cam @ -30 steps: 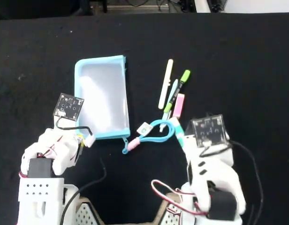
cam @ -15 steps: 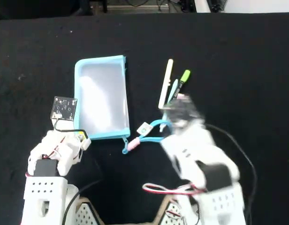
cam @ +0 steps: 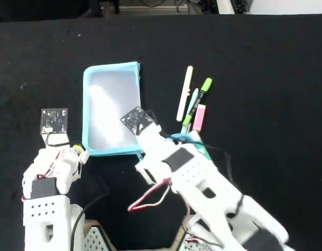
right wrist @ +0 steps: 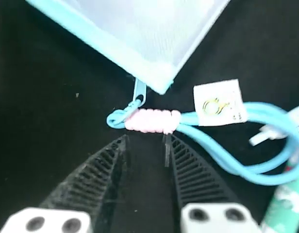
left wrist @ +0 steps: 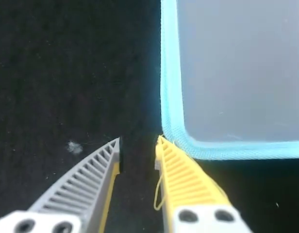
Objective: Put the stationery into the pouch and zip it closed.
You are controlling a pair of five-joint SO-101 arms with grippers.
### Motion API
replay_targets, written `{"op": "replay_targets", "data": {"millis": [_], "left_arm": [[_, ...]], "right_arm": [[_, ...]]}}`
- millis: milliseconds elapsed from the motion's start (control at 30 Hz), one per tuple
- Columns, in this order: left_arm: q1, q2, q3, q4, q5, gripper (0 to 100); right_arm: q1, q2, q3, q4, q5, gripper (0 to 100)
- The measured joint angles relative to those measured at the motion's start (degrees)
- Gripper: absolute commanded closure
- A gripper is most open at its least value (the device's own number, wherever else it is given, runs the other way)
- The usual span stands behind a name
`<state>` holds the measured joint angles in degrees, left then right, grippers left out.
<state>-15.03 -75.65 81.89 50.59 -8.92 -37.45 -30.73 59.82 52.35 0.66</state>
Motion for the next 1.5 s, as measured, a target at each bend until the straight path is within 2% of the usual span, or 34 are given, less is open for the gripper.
{"op": "replay_targets", "data": {"millis": [200,400,500,633,933,1033,1067,1133,1367,1500], "left_arm": [[-0.1,0.0,4.4,-5.5,0.0,87],[-0.1,0.0,4.6,-6.1,0.0,87],[-0.1,0.0,4.6,-6.1,0.0,87],[-0.1,0.0,4.6,-6.1,0.0,87],[-0.1,0.0,4.6,-6.1,0.0,87],[-0.1,0.0,4.6,-6.1,0.0,87],[-0.1,0.0,4.6,-6.1,0.0,87],[-0.1,0.0,4.6,-6.1,0.0,87],[-0.1,0.0,4.6,-6.1,0.0,87],[-0.1,0.0,4.6,-6.1,0.0,87]], "right_arm": [[-0.9,4.5,-7.3,4.0,-8.6,87.1],[-4.7,5.1,-9.3,4.7,-16.5,87.3],[-7.3,7.2,-8.1,0.7,-17.3,87.4],[-7.2,11.9,-6.3,-4.5,-17.5,87.4],[-2.4,20.3,-9.6,-5.0,-17.8,88.0],[-1.8,21.6,-11.1,-3.2,-17.8,99.3],[-1.2,21.7,-11.1,-2.5,-17.8,98.1],[0.5,21.9,-11.2,-1.2,-15.1,99.1],[5.0,19.3,-12.3,9.6,7.6,98.7],[6.2,15.2,-12.2,12.4,14.1,94.4]]}}
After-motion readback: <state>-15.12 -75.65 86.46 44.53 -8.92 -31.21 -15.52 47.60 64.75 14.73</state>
